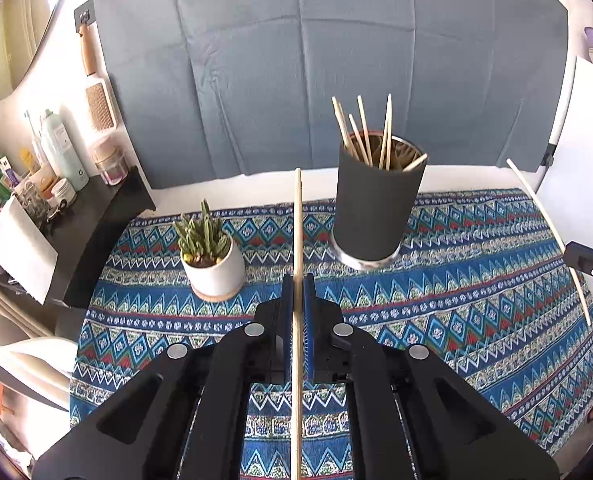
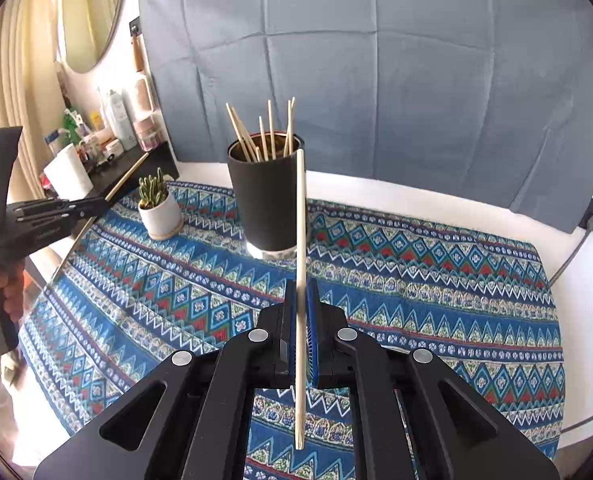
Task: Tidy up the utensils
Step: 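Lift both held sticks upright and carry them above the black cup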
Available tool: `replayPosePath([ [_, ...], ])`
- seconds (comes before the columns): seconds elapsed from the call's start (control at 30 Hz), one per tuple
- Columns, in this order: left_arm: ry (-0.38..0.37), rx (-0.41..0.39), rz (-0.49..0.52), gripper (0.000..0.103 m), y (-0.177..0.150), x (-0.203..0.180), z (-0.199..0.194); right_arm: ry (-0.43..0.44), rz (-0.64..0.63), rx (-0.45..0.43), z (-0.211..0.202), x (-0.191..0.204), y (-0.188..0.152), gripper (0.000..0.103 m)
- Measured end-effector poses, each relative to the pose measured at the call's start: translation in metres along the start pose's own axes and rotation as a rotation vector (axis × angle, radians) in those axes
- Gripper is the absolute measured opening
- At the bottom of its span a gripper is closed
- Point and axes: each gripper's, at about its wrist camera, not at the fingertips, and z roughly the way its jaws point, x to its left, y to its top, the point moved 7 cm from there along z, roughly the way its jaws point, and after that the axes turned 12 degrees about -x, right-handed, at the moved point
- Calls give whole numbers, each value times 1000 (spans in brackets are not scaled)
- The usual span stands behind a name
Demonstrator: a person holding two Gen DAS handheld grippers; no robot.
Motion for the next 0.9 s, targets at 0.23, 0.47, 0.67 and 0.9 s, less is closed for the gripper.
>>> replayPosePath([
  [0.23, -10, -66, 3, 5, 58, -8, 0, 10, -31, -55, 1, 4, 49, 5],
  [0.47, -35, -122, 16, 5, 108, -19, 11, 43, -43, -113, 18, 6, 95, 5],
  [0.67, -78, -147, 20, 5, 140, -32, 32, 81, -15, -150, 47, 7, 127, 5],
  [0.9, -118, -211, -4, 5, 167, -40, 60, 119, 33, -218, 86, 0, 149, 5],
])
